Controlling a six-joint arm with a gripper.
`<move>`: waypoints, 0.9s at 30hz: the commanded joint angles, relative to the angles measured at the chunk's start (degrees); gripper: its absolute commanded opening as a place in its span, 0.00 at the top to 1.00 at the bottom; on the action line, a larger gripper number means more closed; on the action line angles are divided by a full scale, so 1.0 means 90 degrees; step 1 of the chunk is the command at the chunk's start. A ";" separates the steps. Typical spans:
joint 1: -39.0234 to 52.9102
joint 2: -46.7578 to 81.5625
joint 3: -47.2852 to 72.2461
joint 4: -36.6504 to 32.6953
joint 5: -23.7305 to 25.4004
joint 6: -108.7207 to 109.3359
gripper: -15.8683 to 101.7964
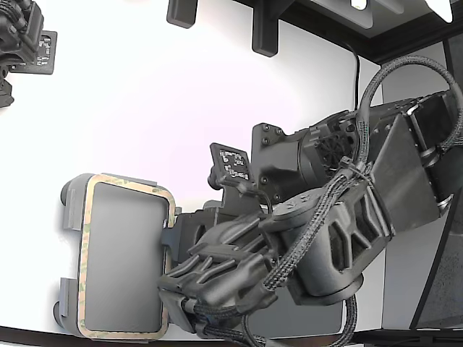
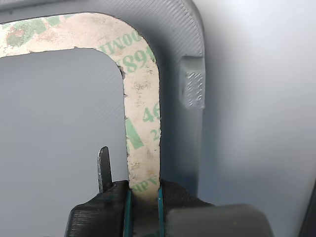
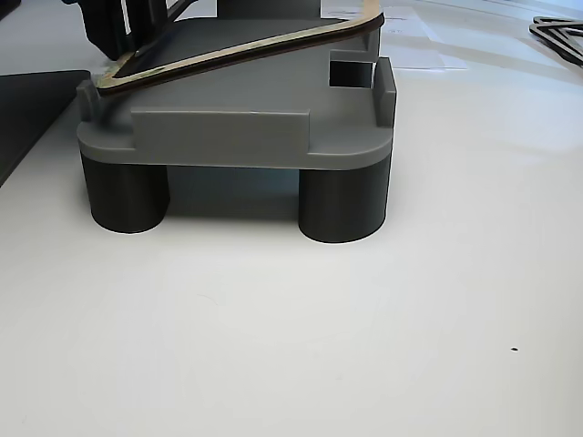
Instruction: Move top rectangular frame to the holder.
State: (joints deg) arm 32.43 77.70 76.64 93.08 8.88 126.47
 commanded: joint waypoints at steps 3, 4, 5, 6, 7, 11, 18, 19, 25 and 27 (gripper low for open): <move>-0.0176 0.0225 -0.0020 -0.0068 -0.0039 -0.0049 0.95; -0.0186 0.0234 0.0000 -0.0068 -0.0049 -0.0059 0.95; -0.0186 0.0234 0.0020 -0.0078 -0.0049 -0.0068 0.95; -0.0195 0.0244 0.0029 -0.0088 -0.0049 -0.0068 0.95; -0.0195 0.0244 0.0029 -0.0088 -0.0049 -0.0068 0.95; -0.0205 0.0244 -0.0020 -0.0078 -0.0088 -0.0059 0.95; -0.0205 0.0166 -0.0146 -0.0078 -0.0146 -0.0020 0.94; -0.0205 0.0137 -0.0166 -0.0078 -0.0156 -0.0020 0.94; -0.0205 0.0127 -0.0186 0.0000 -0.0186 -0.0049 0.94; -0.0205 0.0156 -0.0146 0.0010 -0.0195 -0.0059 0.94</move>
State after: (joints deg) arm 31.46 77.43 76.55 92.99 7.29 126.04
